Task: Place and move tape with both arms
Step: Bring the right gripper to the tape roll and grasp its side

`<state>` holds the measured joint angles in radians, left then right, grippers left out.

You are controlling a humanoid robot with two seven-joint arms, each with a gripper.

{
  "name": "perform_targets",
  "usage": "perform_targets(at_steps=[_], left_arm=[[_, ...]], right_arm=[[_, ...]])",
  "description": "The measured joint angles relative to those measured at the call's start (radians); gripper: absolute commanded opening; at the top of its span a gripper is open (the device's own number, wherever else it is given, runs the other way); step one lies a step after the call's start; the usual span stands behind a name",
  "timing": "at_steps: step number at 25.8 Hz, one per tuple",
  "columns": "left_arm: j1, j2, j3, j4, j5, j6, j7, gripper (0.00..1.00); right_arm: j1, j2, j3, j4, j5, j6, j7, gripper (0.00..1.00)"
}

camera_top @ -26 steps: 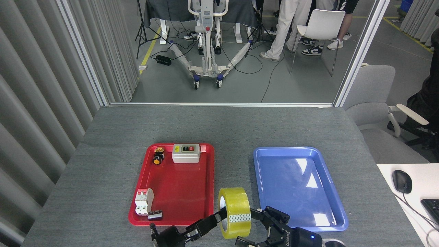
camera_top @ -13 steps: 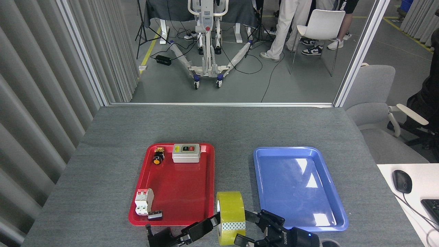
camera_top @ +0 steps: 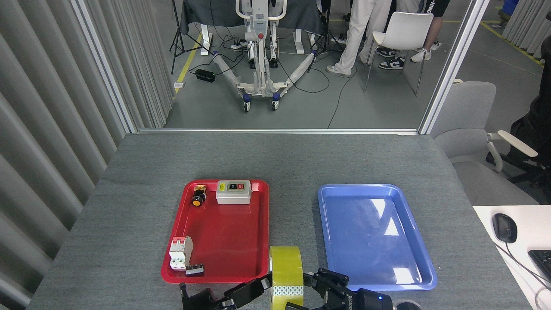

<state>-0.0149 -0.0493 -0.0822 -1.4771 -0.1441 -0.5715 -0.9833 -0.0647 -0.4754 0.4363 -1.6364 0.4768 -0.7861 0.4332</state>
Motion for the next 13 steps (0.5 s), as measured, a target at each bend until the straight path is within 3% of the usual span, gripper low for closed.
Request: perform_targets(at_steps=[3, 8, 13], left_arm=[[-0.002, 0.0, 0.001, 0.004, 0.0, -0.008, -0.001, 0.08], [-0.006, 0.0, 0.001, 0.008, 0.0, -0.011, 0.002, 0.08], [-0.012, 0.0, 0.002, 0.022, 0.0, -0.011, 0.003, 0.08]], right_arm=[[0.0, 0.008, 0.01, -0.009, 0.025, 0.004, 0.004, 0.91], [0.004, 0.025, 0.017, -0.032, 0.052, 0.004, 0.01, 0.75], [0.002, 0.027, 0.018, -0.041, 0.056, 0.001, 0.013, 0.42]])
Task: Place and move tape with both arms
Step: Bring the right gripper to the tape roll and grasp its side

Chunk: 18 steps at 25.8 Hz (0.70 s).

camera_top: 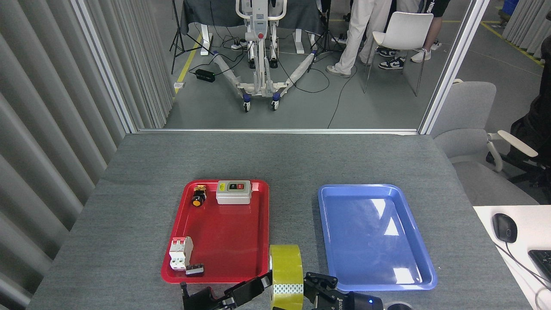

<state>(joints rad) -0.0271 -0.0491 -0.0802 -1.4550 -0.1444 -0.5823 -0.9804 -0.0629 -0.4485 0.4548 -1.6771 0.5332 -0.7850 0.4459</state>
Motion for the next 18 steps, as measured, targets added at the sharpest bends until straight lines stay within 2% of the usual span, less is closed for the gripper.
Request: perform_targets(at_steps=[4, 8, 13, 15, 16, 18], left_arm=[[-0.002, 0.0, 0.001, 0.007, -0.001, 0.002, 0.002, 0.08], [-0.005, 0.0, 0.001, 0.015, -0.001, 0.006, 0.009, 0.08], [-0.011, 0.0, 0.002, 0.021, -0.001, 0.009, -0.001, 0.09], [-0.013, -0.001, 0.003, 0.023, -0.004, 0.009, -0.001, 0.14], [-0.015, -0.001, 0.003, 0.025, -0.005, 0.009, -0.001, 0.24], [-0.017, -0.002, 0.004, 0.034, -0.009, 0.009, 0.001, 0.33]], right_arm=[[-0.002, 0.0, 0.0, -0.001, 0.001, -0.002, -0.004, 0.39], [-0.003, 0.003, 0.0, -0.001, 0.002, -0.003, -0.007, 0.29], [-0.003, 0.004, -0.001, -0.001, 0.006, -0.003, -0.008, 0.26], [-0.003, 0.008, -0.001, 0.0, 0.011, -0.003, -0.01, 0.26], [-0.003, 0.01, -0.001, 0.0, 0.014, -0.003, -0.01, 0.26], [-0.002, 0.013, -0.001, 0.001, 0.017, 0.001, -0.012, 0.26]])
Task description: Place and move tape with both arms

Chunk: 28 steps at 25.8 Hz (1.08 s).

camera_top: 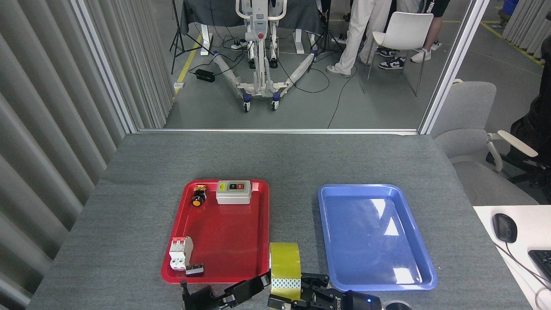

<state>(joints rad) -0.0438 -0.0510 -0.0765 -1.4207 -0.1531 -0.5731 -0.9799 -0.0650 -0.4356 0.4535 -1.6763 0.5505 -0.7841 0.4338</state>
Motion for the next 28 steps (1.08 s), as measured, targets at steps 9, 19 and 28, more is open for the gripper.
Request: perform_targets(at_steps=[9, 19, 28], left_arm=[[-0.011, 0.002, 0.007, 0.035, -0.01, -0.019, 0.012, 1.0], [-0.022, 0.006, 0.019, 0.047, -0.014, -0.037, 0.012, 1.0], [-0.044, 0.012, 0.057, 0.097, -0.036, -0.043, 0.015, 1.0]], right_arm=[[0.003, 0.004, 0.001, 0.0, 0.004, 0.002, 0.012, 0.25], [0.008, 0.004, 0.0, 0.001, 0.006, -0.001, 0.005, 0.25], [0.025, 0.002, -0.095, 0.001, 0.008, -0.002, -0.001, 0.23]])
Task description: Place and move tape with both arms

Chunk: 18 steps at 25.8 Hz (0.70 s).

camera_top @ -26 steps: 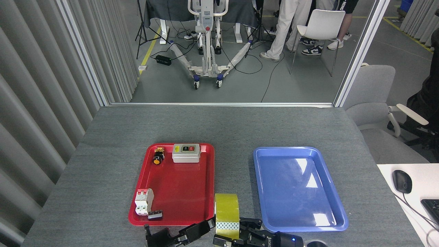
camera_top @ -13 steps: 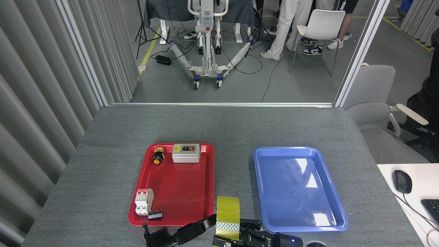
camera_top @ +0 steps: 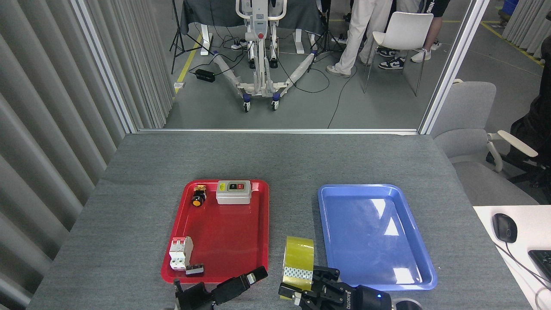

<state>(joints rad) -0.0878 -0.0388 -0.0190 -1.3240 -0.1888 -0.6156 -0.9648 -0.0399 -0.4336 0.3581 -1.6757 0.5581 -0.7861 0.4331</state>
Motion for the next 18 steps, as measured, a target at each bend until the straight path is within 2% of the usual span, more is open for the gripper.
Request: perform_targets(at_steps=[4, 7, 9, 11, 13, 14, 16, 18], left_arm=[[-0.02, -0.002, 0.06, 0.011, -0.028, 0.0, 0.017, 1.0], [-0.047, -0.003, 0.118, 0.013, -0.139, 0.004, 0.109, 1.0], [-0.06, -0.001, 0.161, -0.01, -0.337, 0.008, 0.264, 1.0], [-0.058, -0.004, 0.185, -0.065, -0.627, 0.025, 0.474, 1.0], [-0.033, -0.029, 0.197, -0.147, -0.933, 0.094, 0.705, 1.0], [-0.016, -0.046, 0.197, -0.188, -1.1, 0.165, 0.823, 1.0], [0.008, -0.065, 0.18, -0.242, -1.286, 0.303, 0.944, 1.0], [0.022, -0.077, 0.139, -0.271, -1.354, 0.416, 0.975, 1.0]], right_arm=[[0.029, -0.004, -0.112, 0.004, -0.003, 0.0, 0.0, 0.23], [0.045, -0.008, -0.165, 0.008, -0.003, 0.0, 0.0, 0.21], [0.053, -0.009, -0.194, 0.009, -0.003, 0.0, -0.001, 0.2], [0.059, -0.01, -0.221, 0.011, -0.001, 0.0, -0.001, 0.17], [0.06, -0.012, -0.235, 0.012, 0.0, 0.0, -0.001, 0.16], [0.06, -0.015, -0.239, 0.014, 0.0, 0.0, -0.001, 0.15], [0.057, -0.025, -0.244, 0.021, 0.001, 0.001, -0.001, 0.13], [0.048, -0.046, -0.245, 0.037, 0.001, 0.027, -0.001, 0.09]])
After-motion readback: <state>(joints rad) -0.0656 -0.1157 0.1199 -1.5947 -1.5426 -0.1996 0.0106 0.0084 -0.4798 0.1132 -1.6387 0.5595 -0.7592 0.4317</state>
